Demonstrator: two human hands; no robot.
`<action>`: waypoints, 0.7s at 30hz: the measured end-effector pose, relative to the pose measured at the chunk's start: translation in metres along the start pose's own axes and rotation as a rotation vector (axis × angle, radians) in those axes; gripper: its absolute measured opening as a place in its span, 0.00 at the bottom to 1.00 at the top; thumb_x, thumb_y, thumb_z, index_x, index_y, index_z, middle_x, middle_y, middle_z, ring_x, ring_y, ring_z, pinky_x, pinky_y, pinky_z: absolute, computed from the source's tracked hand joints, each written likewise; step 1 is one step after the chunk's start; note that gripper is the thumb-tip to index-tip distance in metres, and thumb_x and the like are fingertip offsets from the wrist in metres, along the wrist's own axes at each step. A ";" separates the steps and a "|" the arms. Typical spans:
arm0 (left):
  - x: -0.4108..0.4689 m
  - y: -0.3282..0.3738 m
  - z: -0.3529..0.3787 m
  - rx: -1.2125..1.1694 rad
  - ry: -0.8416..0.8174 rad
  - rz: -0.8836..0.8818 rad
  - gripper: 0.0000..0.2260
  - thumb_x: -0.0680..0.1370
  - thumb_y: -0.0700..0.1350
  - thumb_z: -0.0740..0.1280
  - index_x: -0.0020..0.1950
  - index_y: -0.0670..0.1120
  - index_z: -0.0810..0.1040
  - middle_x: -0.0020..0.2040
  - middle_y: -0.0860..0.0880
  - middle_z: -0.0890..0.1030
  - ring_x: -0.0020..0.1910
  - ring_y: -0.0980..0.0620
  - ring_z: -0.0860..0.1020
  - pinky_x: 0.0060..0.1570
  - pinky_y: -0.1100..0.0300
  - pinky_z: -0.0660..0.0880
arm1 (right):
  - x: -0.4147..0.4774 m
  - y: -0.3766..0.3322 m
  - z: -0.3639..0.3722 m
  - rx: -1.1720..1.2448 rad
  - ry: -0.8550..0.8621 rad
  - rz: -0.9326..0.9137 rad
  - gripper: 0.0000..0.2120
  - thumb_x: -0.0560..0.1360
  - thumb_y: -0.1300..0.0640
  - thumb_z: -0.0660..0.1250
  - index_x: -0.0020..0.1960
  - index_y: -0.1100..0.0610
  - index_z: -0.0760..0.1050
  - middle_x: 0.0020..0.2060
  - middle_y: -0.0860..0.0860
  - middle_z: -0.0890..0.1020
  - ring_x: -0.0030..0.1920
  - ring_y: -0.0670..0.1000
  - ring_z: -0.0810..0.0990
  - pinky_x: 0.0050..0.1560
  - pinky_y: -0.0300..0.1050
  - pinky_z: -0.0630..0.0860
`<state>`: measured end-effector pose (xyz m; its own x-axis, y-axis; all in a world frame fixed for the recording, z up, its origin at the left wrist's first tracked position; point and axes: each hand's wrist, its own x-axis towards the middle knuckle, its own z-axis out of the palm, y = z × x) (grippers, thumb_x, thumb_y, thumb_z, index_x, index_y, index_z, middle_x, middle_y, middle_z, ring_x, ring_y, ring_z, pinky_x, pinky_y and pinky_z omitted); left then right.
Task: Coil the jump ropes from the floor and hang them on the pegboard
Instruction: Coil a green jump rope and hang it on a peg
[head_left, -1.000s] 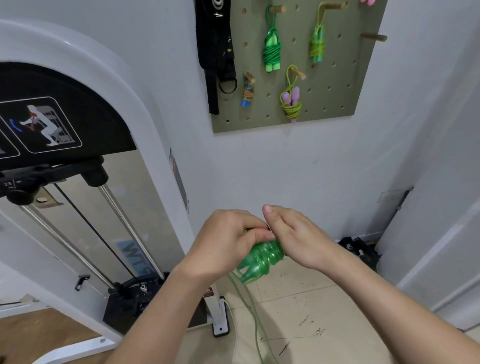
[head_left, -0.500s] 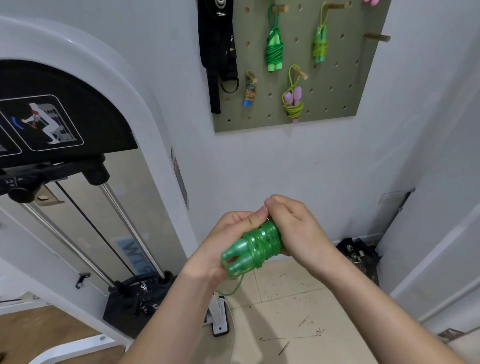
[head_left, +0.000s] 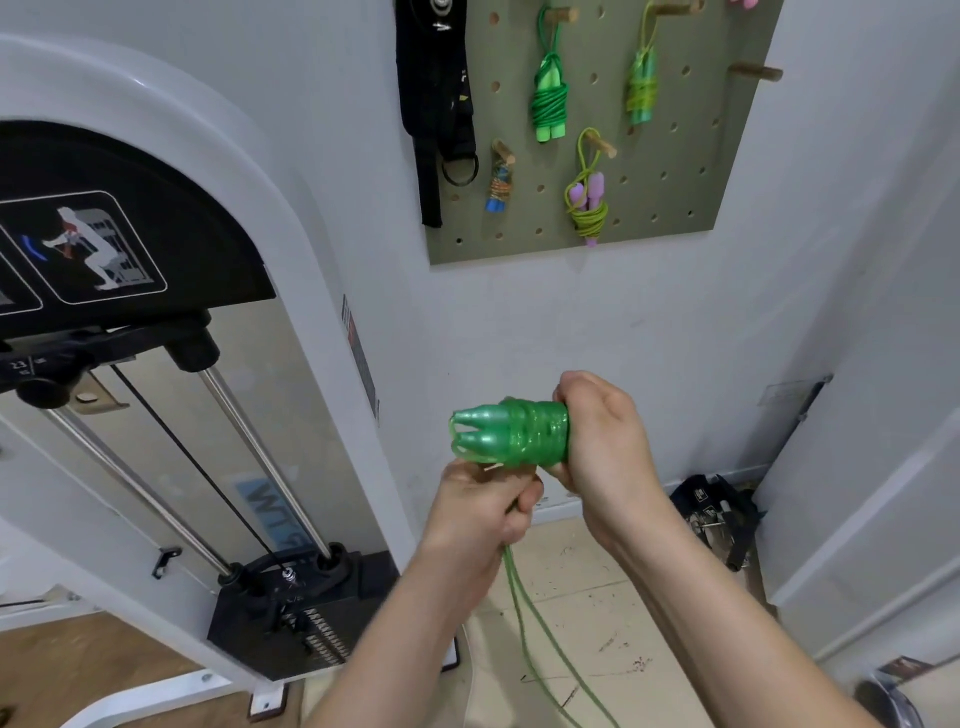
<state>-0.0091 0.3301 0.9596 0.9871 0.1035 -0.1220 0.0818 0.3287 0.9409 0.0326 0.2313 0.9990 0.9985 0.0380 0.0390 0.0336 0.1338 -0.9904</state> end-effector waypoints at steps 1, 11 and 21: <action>-0.002 -0.007 0.004 0.060 0.055 0.050 0.06 0.74 0.37 0.65 0.37 0.42 0.72 0.27 0.47 0.67 0.22 0.56 0.62 0.23 0.66 0.56 | 0.003 0.005 0.000 -0.031 0.062 -0.022 0.15 0.77 0.62 0.54 0.32 0.54 0.60 0.23 0.46 0.63 0.24 0.47 0.62 0.24 0.36 0.62; -0.020 -0.020 0.005 1.659 0.031 0.725 0.12 0.58 0.39 0.76 0.32 0.48 0.74 0.24 0.52 0.68 0.20 0.50 0.65 0.21 0.63 0.56 | 0.020 0.043 -0.022 -0.813 0.286 -0.243 0.16 0.81 0.52 0.48 0.37 0.54 0.62 0.30 0.53 0.73 0.34 0.61 0.71 0.36 0.53 0.68; 0.000 0.034 -0.012 1.682 -0.051 0.661 0.13 0.76 0.56 0.65 0.39 0.50 0.82 0.35 0.53 0.78 0.36 0.53 0.77 0.34 0.60 0.71 | 0.013 0.038 -0.038 -1.182 -0.080 -0.495 0.12 0.81 0.50 0.46 0.43 0.54 0.60 0.26 0.50 0.70 0.31 0.62 0.69 0.34 0.52 0.68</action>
<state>-0.0081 0.3526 0.9882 0.9112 -0.2277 0.3435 -0.2794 -0.9540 0.1088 0.0487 0.1996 0.9565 0.8648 0.3009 0.4020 0.4569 -0.8037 -0.3813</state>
